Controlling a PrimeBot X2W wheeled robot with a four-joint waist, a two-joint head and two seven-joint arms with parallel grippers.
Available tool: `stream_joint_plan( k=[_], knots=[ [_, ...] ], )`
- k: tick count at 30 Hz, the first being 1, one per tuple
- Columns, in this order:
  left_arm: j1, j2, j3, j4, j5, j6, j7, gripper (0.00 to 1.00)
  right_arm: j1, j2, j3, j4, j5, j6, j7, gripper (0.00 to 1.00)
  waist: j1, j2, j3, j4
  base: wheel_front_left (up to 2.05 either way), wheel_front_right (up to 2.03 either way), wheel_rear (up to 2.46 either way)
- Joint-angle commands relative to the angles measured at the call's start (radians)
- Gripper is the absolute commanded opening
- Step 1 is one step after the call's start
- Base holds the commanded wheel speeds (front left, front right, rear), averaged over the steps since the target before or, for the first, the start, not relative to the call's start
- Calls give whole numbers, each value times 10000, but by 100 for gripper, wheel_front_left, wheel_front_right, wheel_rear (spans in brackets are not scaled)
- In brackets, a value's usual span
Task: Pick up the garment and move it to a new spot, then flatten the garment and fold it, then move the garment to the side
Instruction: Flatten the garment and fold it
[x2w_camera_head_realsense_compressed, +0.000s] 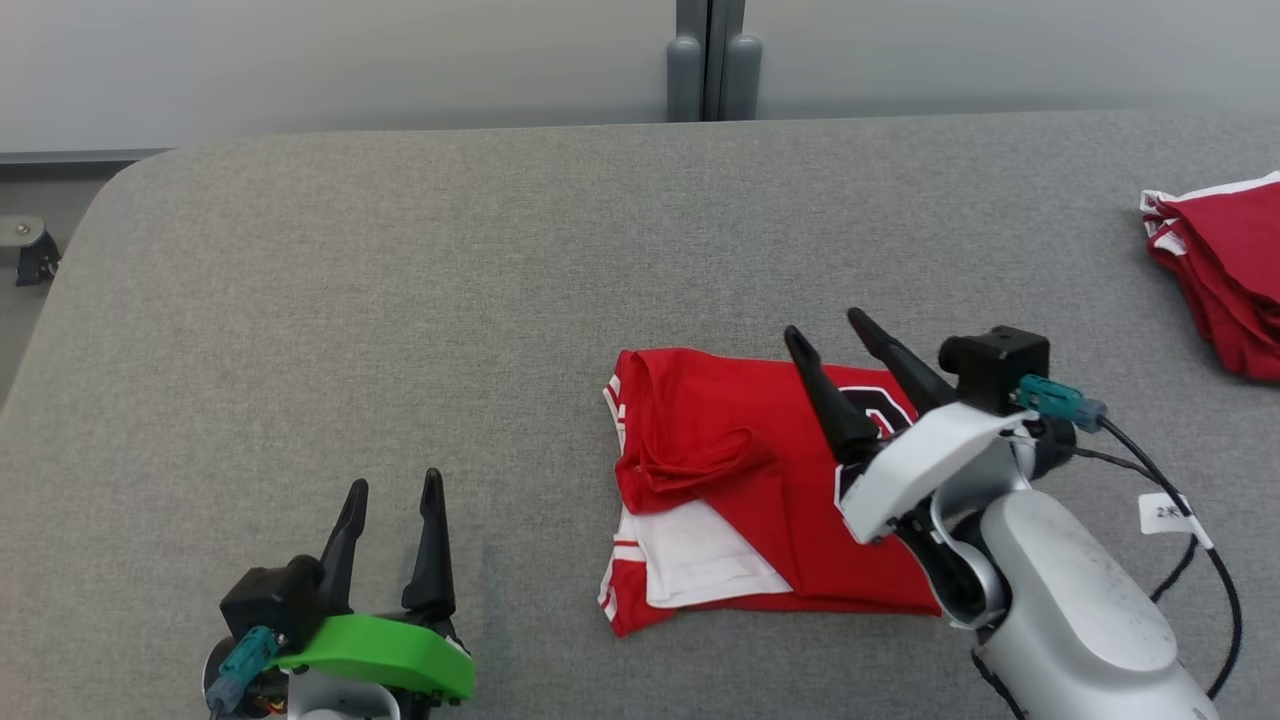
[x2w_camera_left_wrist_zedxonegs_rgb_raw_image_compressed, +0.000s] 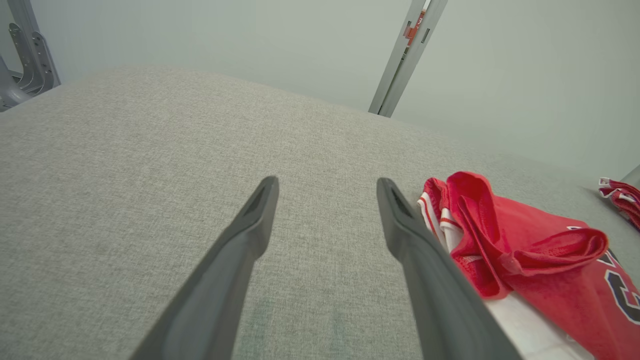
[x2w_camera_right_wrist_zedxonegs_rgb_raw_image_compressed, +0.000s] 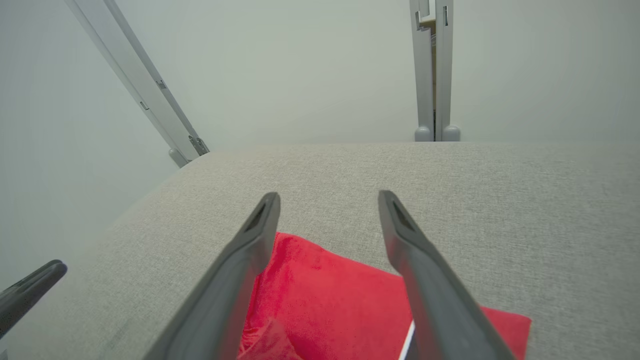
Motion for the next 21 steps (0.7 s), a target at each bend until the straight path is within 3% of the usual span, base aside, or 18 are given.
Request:
stream_joint_plan(
  k=[1, 7, 8, 9, 11, 12, 21],
  knots=[
    [-71, 20, 20, -30, 28, -20, -23, 100, 250, -136, -220, -93, -208, -3, -62, 100, 0, 0, 2, -54, 0, 0, 0],
    [-127, 67, -20, -51, 15, -28, -33, 100, 1090, -385, -824, -222, -978, -3, 207, 100, 0, 0, 98, -108, 0, 0, 0],
    [-153, 73, -30, -47, 12, -36, -33, 100, 1210, -382, -795, -164, -1008, -3, 257, 92, 0, 0, 124, -99, 0, 0, 0],
    [-181, 74, -45, -41, 11, -42, -34, 100, 1301, -332, -742, -106, -950, -3, 313, 46, 0, 0, 149, -87, 0, 0, 0],
    [-226, 80, -66, -18, 2, -47, -31, 100, 1372, -337, -587, 88, -1011, -3, 343, 10, 0, 0, 188, -48, 0, 0, 0],
    [-236, 79, -78, -8, -7, -50, -31, 100, 1379, -328, -506, 212, -1073, -3, 347, 0, 0, 0, 201, -26, 0, 0, 0],
    [-273, 108, -130, 78, -61, -12, -20, 100, 825, -236, 1228, 1994, -863, -3, -42, 0, 0, 0, 151, 437, 0, 0, 0]
  ],
)
